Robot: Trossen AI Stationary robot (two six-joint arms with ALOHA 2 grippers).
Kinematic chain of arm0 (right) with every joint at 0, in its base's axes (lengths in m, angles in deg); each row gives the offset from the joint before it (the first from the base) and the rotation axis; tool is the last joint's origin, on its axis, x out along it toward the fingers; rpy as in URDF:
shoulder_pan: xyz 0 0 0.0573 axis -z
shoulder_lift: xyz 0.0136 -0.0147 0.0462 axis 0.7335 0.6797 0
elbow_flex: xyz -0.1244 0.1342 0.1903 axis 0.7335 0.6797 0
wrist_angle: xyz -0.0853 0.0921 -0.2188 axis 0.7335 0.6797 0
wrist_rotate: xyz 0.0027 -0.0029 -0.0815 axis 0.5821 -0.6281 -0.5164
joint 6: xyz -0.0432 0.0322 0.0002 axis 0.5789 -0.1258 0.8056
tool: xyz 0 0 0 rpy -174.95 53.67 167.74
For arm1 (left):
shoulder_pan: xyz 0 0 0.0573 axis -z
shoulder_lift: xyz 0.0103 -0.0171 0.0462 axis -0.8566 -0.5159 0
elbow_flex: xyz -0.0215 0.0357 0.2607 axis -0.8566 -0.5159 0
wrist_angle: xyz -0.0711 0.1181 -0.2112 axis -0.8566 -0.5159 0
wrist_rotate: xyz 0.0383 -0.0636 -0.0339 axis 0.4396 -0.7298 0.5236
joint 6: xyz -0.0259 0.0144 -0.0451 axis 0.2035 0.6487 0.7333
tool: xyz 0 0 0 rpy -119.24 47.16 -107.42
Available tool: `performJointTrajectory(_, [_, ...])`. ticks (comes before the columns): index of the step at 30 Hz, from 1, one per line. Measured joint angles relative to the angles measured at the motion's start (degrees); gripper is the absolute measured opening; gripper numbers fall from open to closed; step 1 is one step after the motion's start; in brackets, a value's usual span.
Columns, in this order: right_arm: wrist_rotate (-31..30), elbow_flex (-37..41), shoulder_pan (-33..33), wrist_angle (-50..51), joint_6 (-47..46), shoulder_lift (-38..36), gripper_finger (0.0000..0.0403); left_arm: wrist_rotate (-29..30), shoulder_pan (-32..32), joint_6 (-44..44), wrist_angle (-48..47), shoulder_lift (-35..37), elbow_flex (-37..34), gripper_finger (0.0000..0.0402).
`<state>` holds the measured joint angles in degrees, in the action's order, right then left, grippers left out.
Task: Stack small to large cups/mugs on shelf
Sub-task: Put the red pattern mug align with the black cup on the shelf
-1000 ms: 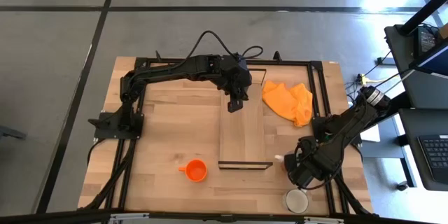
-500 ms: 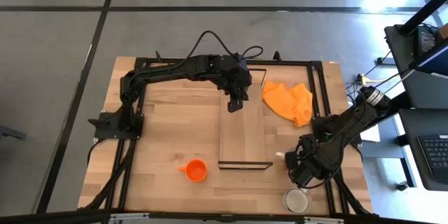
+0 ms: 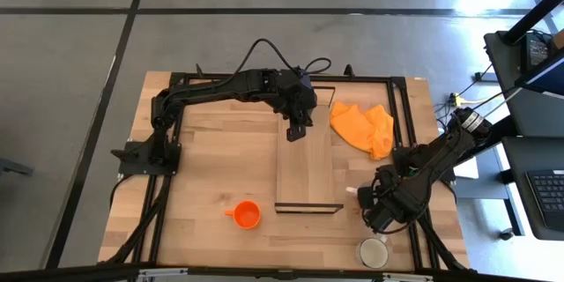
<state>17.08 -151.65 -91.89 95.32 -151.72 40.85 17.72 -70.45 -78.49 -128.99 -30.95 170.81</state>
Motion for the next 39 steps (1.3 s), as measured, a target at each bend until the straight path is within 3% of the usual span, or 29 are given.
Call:
performJointTrajectory(17, [-12.6,0.1,7.6,2.0,5.2,-10.5,0.0027,0.4,0.0,0.2,0.0,0.0,0.0,0.0039])
performJointTrajectory(25, [-12.7,0.1,20.5,-0.3,27.6,-15.2,0.0027,3.2,0.0,0.2,-1.3,0.0,0.0,0.0039])
performJointTrajectory(31, [-14.0,0.0,31.0,-6.6,44.4,-18.6,0.0027,1.6,0.0,1.5,-1.6,0.0,0.0,0.0039])
performJointTrajectory(39, [-9.3,0.0,43.4,-14.6,64.8,-17.9,0.0027,3.3,0.1,2.6,-0.9,3.4,0.0,0.0039])
